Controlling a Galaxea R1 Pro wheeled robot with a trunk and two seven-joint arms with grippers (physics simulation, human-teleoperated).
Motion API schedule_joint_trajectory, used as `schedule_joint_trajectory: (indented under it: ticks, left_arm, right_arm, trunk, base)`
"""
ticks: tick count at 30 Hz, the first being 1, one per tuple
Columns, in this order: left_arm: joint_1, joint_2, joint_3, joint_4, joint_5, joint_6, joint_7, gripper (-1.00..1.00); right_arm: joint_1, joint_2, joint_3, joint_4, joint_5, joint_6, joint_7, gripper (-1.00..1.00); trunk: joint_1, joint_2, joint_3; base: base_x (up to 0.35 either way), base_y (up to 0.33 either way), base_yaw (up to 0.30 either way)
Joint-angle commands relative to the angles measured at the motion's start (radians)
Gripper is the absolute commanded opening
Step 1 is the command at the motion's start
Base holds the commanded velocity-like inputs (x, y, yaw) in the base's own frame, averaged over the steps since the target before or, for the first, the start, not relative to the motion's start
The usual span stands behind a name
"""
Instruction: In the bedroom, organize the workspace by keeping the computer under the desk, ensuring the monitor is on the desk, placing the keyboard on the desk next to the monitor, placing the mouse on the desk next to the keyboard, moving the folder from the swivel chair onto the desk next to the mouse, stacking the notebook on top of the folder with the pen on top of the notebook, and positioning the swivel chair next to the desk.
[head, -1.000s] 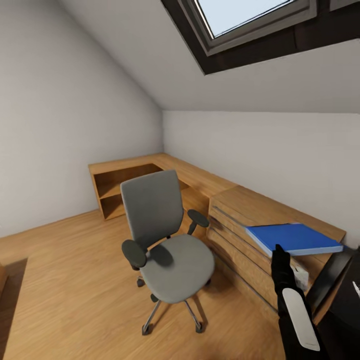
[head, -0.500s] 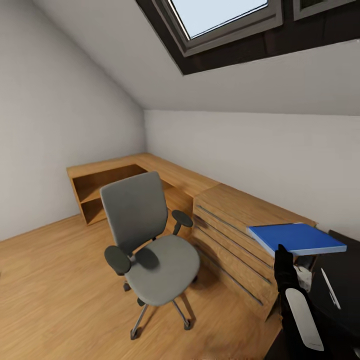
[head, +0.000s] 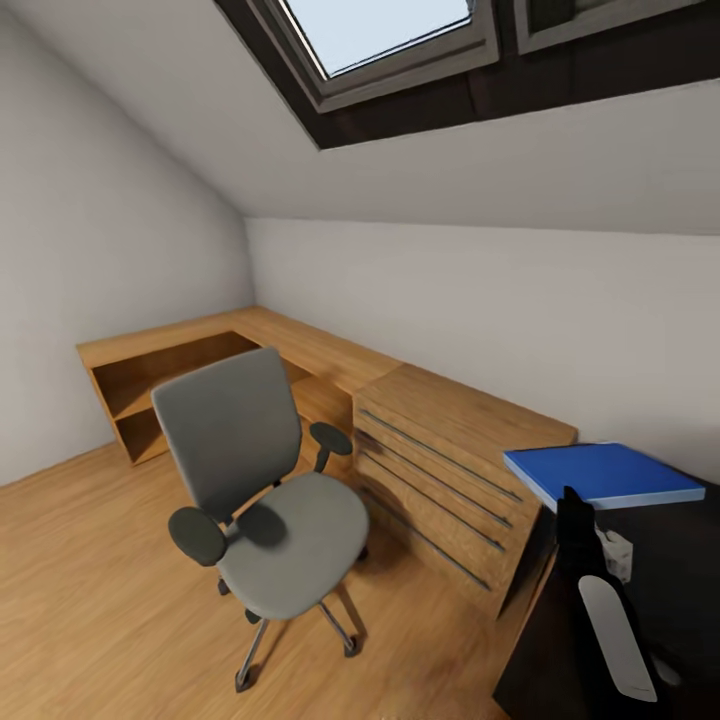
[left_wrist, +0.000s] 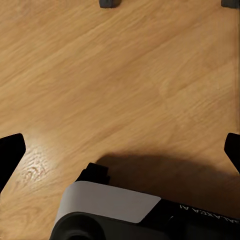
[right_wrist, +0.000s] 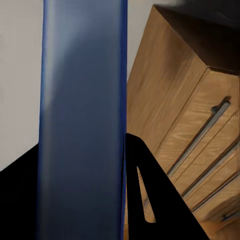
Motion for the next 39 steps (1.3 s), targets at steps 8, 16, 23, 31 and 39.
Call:
schedule_joint_trajectory:
  ticks: [8, 16, 23, 31, 39]
  left_arm:
    - [0.0, 0.001, -0.009, 0.0, 0.01, -0.004, 0.006, 1.0]
    - [-0.001, 0.001, -0.009, 0.0, 0.01, -0.004, 0.006, 1.0]
    - [0.0, -0.029, -0.005, 0.0, 0.018, -0.011, 0.009, 1.0]
    - [0.0, -0.047, -0.005, -0.006, 0.01, -0.1, 0.011, 1.0]
    - [0.0, -0.048, -0.007, 0.0, 0.008, -0.305, 0.009, 1.0]
  right_arm:
    - [-0.001, -0.026, 0.0, 0.002, -0.009, -0.005, -0.003, -1.0]
    - [-0.001, -0.046, -0.013, 0.004, -0.01, -0.006, -0.003, -1.0]
    - [-0.001, -0.065, -0.036, 0.005, -0.011, -0.004, -0.003, -1.0]
    - [-0.003, -0.083, -0.041, 0.043, -0.012, -0.006, -0.001, -1.0]
    - [-0.005, -0.097, -0.043, 0.079, -0.012, -0.015, 0.002, -1.0]
  trunk:
    - [-0.031, 0.056, 0.017]
    - [-0.061, 0.112, 0.036]
    - [-0.073, 0.133, 0.039]
    - [-0.073, 0.133, 0.034]
    - [-0.073, 0.133, 0.029]
  base:
    - [0.0, 0.0, -0.254]
    - [0.0, 0.0, -0.254]
    - [0.0, 0.0, -0.261]
    - [0.0, 0.0, -0.269]
    - [0.0, 0.0, -0.273]
